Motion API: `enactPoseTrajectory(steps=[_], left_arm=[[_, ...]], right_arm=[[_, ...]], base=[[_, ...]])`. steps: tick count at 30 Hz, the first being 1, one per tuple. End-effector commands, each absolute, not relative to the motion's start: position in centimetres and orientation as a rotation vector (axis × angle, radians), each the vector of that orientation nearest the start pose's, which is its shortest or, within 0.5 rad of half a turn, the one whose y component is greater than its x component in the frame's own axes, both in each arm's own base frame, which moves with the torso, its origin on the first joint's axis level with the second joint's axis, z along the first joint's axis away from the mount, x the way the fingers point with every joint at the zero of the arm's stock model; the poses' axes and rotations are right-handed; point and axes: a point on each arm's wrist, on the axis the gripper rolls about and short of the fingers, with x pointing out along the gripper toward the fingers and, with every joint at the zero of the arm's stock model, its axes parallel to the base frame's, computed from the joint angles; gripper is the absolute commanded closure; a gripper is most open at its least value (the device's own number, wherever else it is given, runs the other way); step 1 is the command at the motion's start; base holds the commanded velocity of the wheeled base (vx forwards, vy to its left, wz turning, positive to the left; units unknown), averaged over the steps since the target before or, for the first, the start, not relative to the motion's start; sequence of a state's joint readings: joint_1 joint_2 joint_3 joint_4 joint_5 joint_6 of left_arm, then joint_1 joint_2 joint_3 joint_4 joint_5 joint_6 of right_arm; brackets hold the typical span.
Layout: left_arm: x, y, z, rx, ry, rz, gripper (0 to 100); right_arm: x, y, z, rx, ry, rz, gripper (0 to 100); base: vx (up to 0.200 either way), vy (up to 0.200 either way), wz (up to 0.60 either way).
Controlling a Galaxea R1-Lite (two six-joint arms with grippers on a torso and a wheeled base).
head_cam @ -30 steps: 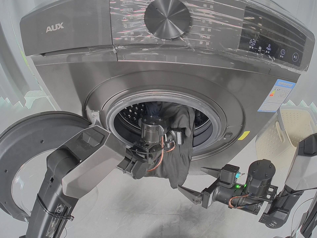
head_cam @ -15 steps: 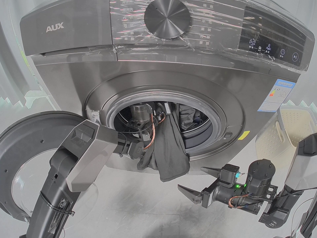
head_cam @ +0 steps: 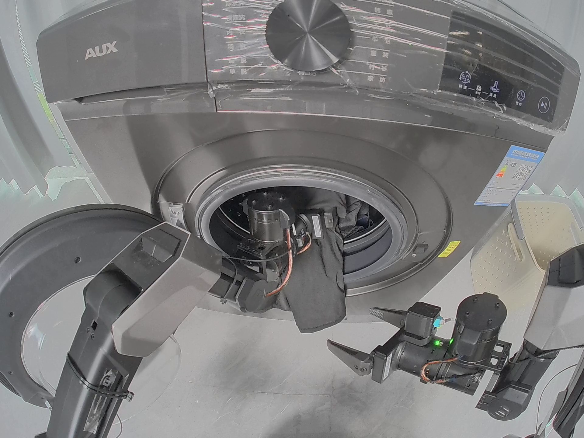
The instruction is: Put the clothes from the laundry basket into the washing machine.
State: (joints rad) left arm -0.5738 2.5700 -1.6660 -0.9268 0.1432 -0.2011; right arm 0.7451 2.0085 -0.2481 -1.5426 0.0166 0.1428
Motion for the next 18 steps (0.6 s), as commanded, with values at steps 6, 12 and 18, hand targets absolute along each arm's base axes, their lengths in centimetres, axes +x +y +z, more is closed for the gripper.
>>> enactPoseTrajectory(steps=[6,12,18], left_arm=[[38.4,-28.3,7.5,-0.079,0.185,-0.560,0],[38.5,-28.4,4.7,-0.045,0.236,-0.558,0],[39.1,-28.2,2.6,-0.015,0.267,-0.547,0]], right_arm=[[20.0,17.6,6.3,0.057,0.269,0.716,0],[20.0,17.6,6.4,0.059,0.263,0.718,0],[20.0,17.7,6.5,0.061,0.257,0.718,0]], base=[[0.000,0.000,0.00],[0.000,0.000,0.00],[0.000,0.000,0.00]])
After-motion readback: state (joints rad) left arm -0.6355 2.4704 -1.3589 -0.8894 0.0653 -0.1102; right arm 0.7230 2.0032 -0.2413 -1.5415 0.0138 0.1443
